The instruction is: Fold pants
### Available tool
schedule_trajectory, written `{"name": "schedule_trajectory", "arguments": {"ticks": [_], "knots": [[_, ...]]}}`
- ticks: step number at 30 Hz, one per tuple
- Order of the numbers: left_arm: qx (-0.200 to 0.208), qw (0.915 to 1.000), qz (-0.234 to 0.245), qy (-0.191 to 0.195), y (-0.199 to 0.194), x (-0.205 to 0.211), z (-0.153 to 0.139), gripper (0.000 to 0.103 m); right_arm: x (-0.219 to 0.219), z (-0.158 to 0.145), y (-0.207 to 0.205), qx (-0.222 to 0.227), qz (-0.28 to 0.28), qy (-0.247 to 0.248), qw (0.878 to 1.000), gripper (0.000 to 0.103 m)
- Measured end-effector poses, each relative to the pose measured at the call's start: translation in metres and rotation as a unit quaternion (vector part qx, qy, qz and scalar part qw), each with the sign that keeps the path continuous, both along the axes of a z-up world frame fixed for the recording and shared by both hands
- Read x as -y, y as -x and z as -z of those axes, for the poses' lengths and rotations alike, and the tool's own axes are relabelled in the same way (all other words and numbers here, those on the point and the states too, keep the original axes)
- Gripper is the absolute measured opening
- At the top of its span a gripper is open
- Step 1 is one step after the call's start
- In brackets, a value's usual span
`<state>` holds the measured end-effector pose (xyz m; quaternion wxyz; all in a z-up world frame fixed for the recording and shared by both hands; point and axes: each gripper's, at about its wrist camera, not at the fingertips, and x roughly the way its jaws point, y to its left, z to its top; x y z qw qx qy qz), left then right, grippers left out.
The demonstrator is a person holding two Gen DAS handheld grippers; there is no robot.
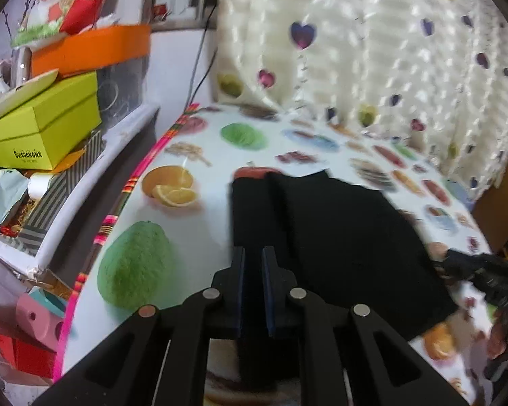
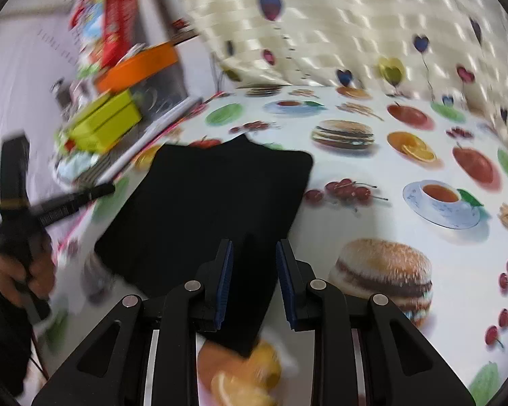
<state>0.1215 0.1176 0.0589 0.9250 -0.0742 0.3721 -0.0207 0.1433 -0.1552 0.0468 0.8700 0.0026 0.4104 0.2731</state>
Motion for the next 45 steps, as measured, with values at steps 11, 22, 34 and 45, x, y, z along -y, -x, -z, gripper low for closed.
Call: {"name": "schedule_trajectory", "arguments": {"ticks": [11,22,34,45], "knots": [[-0.013,0.9979,0.058,-0.025,0.027,0.061,0.025,0.014,-0.023,0.022,0.016,0.007,-0.022,0.057,0.998,0.027],[-0.007,0.9973,0.028,-0.067,0.071,0.075,0.007,0.014,-0.015,0.004,0.070,0.023,-0.033,0.046,0.998,0.045],[-0.043,0.9961,0.004,-0.078,0.092,0.079,0.030,0.014,-0.015,0.031,0.098,-0.001,-0.039,0.081,0.996,0.045],[-0.062,0.9943,-0.003,-0.087,0.089,0.077,0.042,0.019,-0.024,0.035,0.095,0.002,-0.039,0.102,0.994,0.048]]}}
